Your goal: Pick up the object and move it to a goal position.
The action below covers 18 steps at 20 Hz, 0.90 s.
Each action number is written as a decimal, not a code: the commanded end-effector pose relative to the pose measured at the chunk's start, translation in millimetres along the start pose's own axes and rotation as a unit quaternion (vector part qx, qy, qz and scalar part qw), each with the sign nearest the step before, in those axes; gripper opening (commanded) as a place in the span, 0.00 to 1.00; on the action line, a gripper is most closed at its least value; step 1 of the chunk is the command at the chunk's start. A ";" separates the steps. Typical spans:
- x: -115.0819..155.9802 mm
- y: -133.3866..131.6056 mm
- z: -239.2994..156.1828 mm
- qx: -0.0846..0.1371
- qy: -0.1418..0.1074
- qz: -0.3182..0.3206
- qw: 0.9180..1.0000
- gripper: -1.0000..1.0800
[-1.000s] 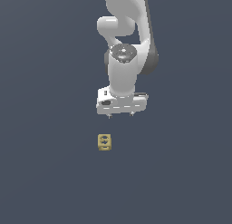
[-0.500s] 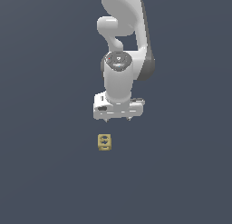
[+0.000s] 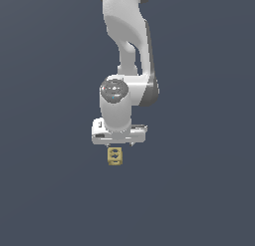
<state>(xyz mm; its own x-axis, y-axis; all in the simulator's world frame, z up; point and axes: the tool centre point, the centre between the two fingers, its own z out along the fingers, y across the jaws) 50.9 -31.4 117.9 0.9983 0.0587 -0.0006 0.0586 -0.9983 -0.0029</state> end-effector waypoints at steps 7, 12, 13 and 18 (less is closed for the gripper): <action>15.3 24.4 25.3 -0.001 0.000 0.009 1.000 0.96; 15.9 26.6 27.7 -0.001 0.000 0.010 1.000 0.96; 15.9 26.6 28.1 -0.001 0.000 0.010 1.000 0.96; 15.8 26.7 41.9 -0.001 0.000 0.010 1.000 0.96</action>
<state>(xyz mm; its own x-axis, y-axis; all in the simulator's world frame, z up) 68.8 -57.0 81.8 0.9992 0.0391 0.0005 0.0391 -0.9992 0.0001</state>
